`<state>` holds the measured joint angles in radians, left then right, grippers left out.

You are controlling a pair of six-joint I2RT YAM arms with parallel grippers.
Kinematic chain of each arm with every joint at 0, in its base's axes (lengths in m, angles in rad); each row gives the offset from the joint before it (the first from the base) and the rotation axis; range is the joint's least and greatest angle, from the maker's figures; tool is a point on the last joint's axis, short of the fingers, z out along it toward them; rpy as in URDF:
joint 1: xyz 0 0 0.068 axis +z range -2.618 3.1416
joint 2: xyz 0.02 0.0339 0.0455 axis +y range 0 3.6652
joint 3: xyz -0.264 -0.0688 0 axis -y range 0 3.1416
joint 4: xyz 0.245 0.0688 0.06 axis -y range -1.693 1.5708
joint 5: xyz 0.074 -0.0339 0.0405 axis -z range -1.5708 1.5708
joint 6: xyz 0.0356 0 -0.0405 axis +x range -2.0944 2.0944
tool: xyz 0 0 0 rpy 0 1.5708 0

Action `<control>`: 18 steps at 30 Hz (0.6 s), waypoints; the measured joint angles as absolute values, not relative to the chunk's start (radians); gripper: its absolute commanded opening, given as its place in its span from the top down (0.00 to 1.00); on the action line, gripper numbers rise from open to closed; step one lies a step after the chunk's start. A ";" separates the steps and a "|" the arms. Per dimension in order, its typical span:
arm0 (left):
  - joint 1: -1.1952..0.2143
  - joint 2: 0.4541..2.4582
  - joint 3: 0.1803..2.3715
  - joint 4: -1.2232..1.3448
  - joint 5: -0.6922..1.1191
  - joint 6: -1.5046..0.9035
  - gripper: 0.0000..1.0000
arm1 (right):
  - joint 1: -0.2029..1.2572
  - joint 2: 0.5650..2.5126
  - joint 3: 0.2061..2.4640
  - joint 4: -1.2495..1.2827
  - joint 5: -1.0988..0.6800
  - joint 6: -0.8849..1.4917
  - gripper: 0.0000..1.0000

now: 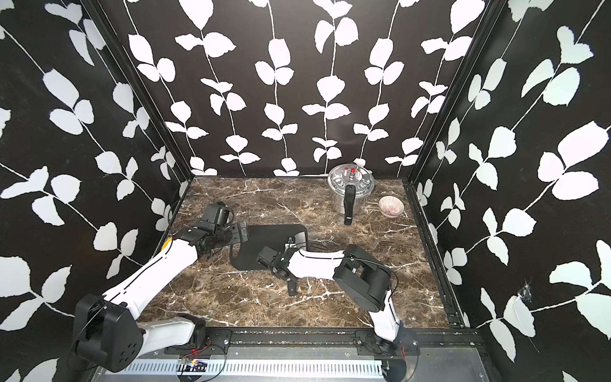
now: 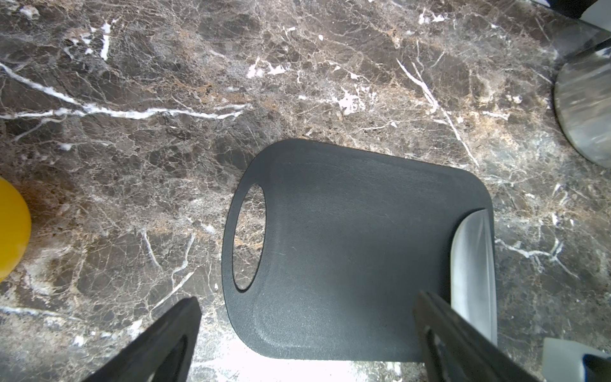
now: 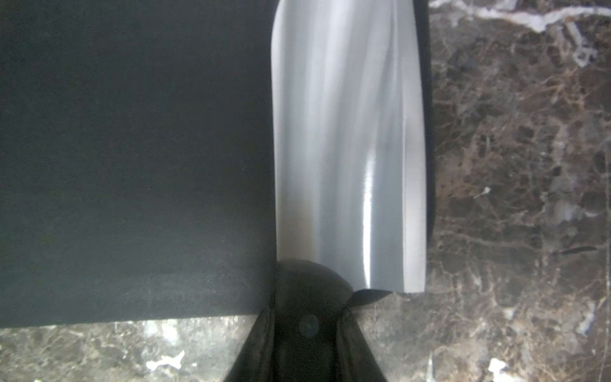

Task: Align the knife with the edge of the cutting board
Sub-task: Place the knife at the edge of the cutting board.

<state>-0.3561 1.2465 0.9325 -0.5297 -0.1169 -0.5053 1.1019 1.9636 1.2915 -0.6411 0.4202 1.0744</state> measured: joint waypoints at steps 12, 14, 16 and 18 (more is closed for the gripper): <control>-0.356 1.258 0.934 -0.530 -0.117 -0.505 0.02 | 1.093 1.966 1.292 -0.633 0.420 1.068 0.93; -0.356 1.258 0.934 -0.530 -0.117 -0.505 0.02 | 1.093 1.966 1.292 -0.633 0.420 1.067 0.93; -0.356 1.259 0.935 -0.530 -0.117 -0.505 0.02 | 1.092 1.966 1.292 -0.633 0.420 1.067 0.93; -0.356 1.262 0.938 -0.530 -0.117 -0.505 0.01 | 1.092 1.966 1.292 -0.633 0.420 1.067 0.93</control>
